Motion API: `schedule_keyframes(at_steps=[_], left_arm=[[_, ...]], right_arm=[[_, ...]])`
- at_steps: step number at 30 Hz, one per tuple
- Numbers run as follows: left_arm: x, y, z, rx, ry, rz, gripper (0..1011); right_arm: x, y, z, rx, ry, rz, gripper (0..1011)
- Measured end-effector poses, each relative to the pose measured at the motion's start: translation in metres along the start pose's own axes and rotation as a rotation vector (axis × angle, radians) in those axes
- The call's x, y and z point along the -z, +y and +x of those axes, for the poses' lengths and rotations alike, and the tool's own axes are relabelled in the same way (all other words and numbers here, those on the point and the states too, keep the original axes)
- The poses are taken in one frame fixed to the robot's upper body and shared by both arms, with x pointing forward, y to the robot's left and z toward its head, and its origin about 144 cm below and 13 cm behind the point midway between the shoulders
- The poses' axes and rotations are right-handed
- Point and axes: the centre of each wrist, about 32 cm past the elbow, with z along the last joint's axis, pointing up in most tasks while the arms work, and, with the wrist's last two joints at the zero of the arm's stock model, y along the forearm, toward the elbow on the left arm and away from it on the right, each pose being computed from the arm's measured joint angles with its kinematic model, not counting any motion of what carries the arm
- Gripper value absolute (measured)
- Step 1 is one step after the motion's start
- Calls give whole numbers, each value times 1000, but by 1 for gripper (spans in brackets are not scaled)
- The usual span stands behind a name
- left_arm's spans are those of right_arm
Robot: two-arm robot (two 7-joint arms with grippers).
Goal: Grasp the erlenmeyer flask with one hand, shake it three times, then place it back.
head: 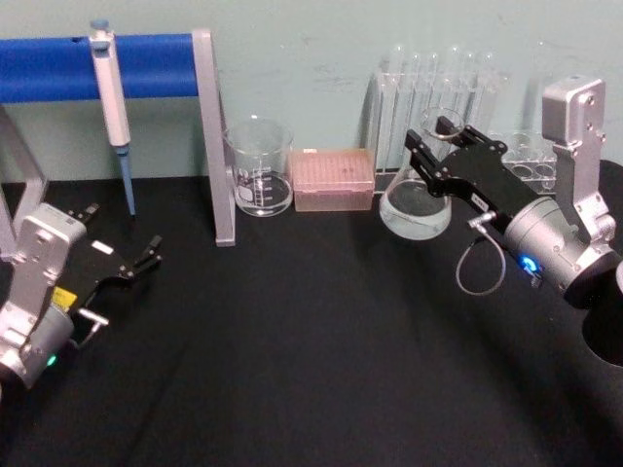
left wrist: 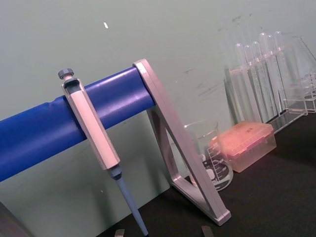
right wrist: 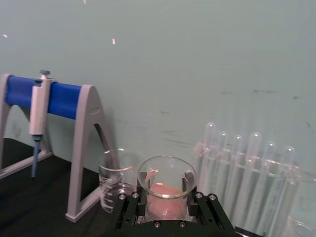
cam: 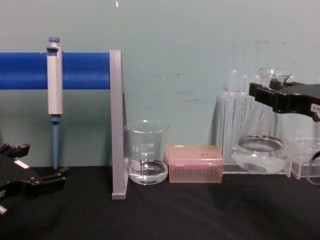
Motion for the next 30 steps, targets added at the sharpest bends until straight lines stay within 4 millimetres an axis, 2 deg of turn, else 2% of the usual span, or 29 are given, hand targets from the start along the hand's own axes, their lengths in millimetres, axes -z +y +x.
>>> schedule_keyframes(at_steps=[12,30], left_arm=[[0,0,0,0,0,0,1001],[0,0,0,0,0,0,1001]], right_arm=[[2,-3,1,68,1,-9,450],[1,-3,3,70,1,-9,450]])
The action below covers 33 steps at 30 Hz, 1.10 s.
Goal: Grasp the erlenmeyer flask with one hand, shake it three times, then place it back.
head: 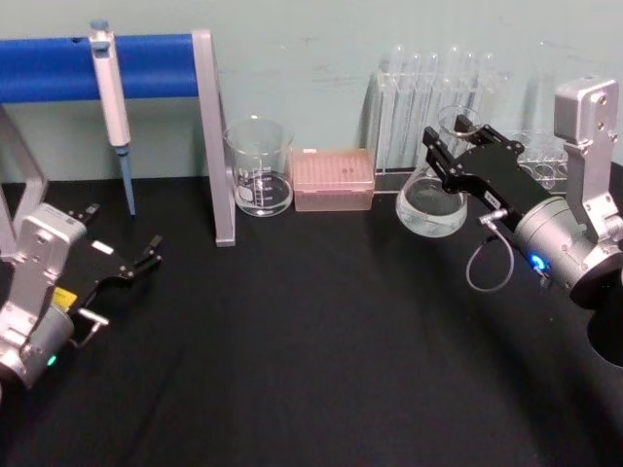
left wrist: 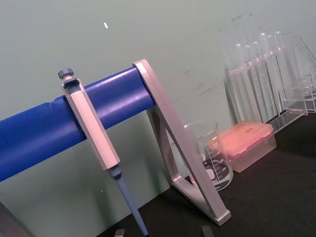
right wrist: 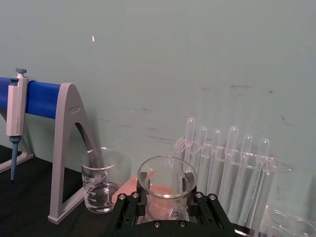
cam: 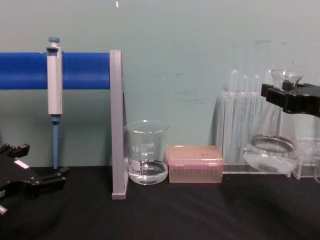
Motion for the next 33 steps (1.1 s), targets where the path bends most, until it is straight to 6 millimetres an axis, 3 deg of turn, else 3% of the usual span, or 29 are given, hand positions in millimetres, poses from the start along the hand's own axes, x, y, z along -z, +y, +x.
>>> schedule_keyframes(at_steps=[11,33], left_arm=[[0,0,0,0,0,0,1001],[0,0,0,0,0,0,1001]], right_arm=[[-2,2,1,-87,1,3,450],[-3,10,-2,-456,27,13,450]])
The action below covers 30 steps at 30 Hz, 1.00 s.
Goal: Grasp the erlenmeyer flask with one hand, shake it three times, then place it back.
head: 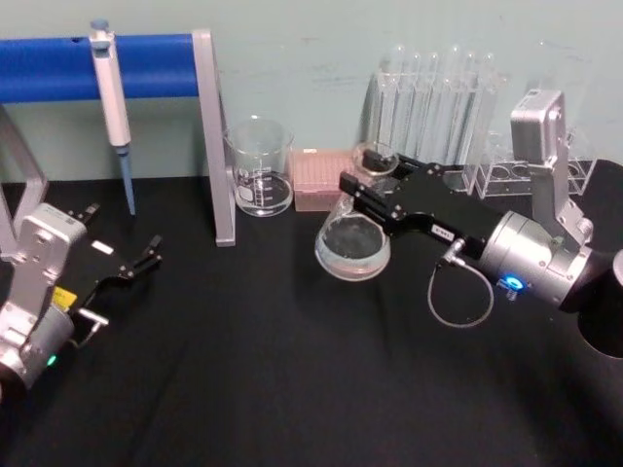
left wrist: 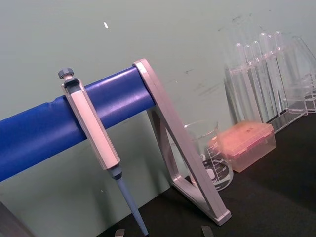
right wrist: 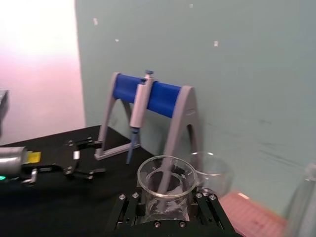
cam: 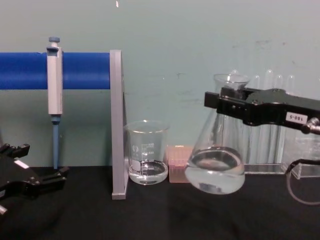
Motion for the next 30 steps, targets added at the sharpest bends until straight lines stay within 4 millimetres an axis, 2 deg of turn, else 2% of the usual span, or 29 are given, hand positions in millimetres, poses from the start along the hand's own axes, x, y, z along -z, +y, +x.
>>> schedule_keyframes(at_steps=[10,30], left_arm=[[0,0,0,0,0,0,1001],[0,0,0,0,0,0,1001]], right_arm=[[1,1,1,-92,-6,-12,450],[5,4,4,-121,-1,-24,450]])
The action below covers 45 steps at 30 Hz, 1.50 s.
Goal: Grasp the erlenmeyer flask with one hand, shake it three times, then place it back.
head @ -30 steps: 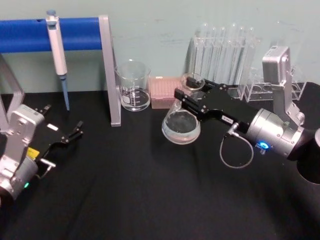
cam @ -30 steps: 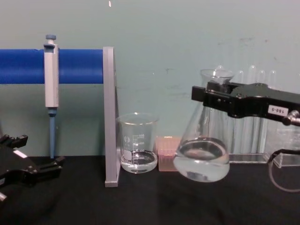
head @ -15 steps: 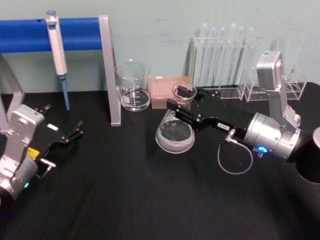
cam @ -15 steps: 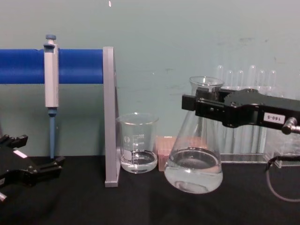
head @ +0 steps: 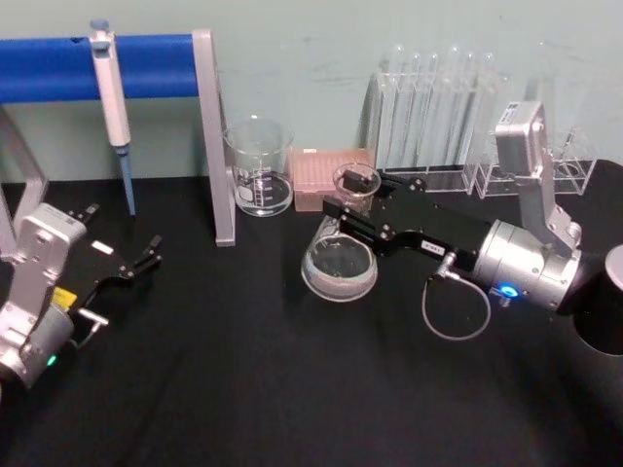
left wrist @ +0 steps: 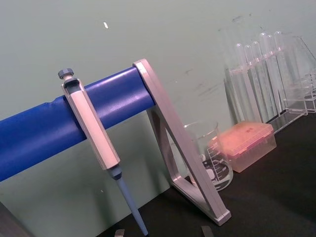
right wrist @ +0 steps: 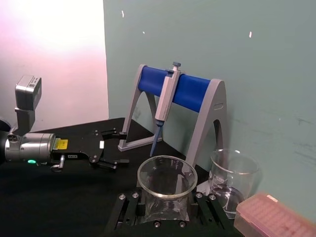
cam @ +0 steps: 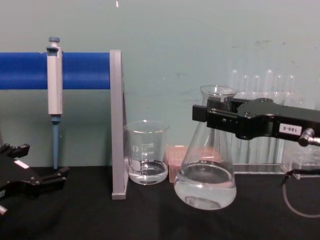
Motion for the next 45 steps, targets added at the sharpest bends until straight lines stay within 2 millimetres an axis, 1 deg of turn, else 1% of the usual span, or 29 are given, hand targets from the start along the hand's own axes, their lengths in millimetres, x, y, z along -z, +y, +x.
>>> schedule_keyframes(at_steps=[28,45], left_arm=[[0,0,0,0,0,0,1001],[0,0,0,0,0,0,1001]], right_arm=[[10,5,8,-8,17,-27,450],[23,12,12,-14,17,-49,450]])
